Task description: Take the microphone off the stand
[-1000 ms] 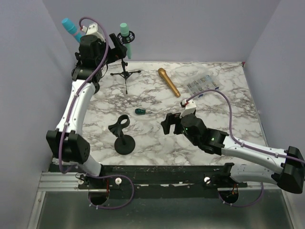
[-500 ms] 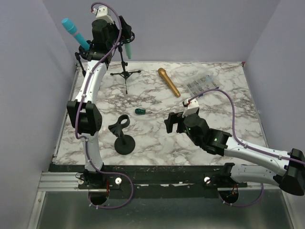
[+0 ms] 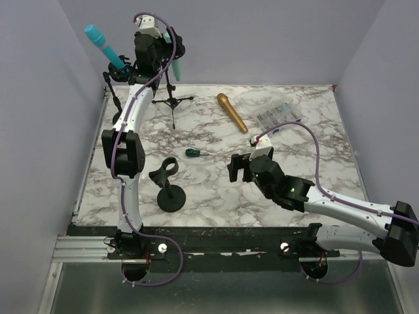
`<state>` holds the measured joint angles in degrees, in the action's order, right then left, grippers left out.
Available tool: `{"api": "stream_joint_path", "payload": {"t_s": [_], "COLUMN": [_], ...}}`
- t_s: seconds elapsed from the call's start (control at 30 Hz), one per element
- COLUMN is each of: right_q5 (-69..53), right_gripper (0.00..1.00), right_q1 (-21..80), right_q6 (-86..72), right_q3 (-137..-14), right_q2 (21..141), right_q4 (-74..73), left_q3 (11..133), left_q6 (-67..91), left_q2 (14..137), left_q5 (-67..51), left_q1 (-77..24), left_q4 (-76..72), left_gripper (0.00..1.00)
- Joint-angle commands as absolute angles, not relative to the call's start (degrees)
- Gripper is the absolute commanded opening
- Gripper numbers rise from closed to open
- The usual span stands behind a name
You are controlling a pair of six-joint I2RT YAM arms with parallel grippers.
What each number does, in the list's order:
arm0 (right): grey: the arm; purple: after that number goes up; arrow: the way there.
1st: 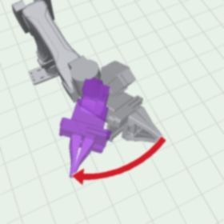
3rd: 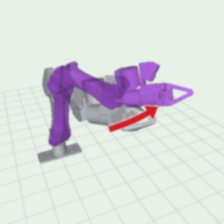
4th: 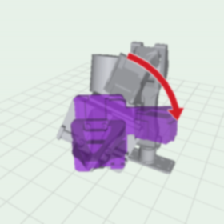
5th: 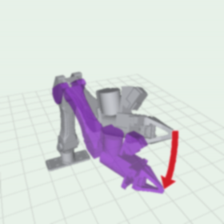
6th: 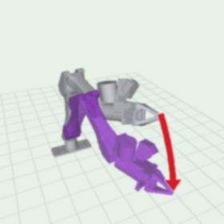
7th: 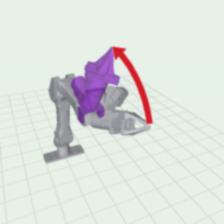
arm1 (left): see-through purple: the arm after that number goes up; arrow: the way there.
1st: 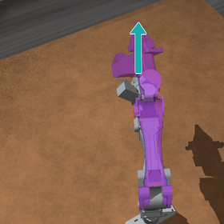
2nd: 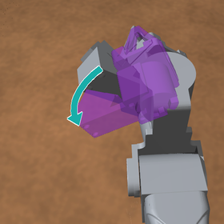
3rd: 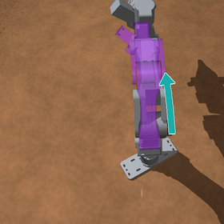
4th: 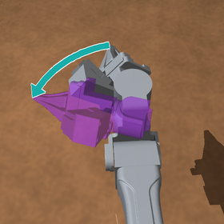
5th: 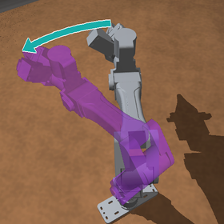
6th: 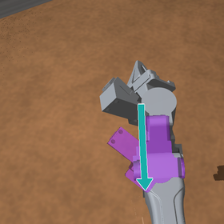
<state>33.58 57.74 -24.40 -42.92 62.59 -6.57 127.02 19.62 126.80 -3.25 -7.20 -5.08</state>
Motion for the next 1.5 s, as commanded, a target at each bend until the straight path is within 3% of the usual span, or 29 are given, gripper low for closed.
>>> {"api": "stream_joint_path", "payload": {"t_s": [0.0, 0.7, 1.03, 1.47], "right_q5": [35.7, 37.5, 37.7, 36.2], "right_gripper": [1.00, 1.00, 1.00, 1.00], "right_q1": [57.0, 55.3, 55.1, 55.2], "right_q6": [-24.7, -24.0, -24.6, -26.5], "right_q3": [-43.6, -47.2, -48.0, -48.5], "right_q2": [63.9, 64.4, 62.6, 59.2], "right_q4": [-8.3, -10.6, -11.7, -13.9], "left_q3": [129.2, 129.6, 133.3, 136.3], "left_q6": [18.5, 16.1, 11.1, 8.7], "left_q2": [129.6, 134.2, 130.9, 119.2], "left_q5": [-0.4, 1.9, 0.2, 1.3], "left_q1": [-7.1, -8.1, -8.1, -8.6], "left_q4": [-10.7, -15.5, -13.5, -12.8], "left_gripper": [0.94, 0.61, 0.30, 0.18]}}
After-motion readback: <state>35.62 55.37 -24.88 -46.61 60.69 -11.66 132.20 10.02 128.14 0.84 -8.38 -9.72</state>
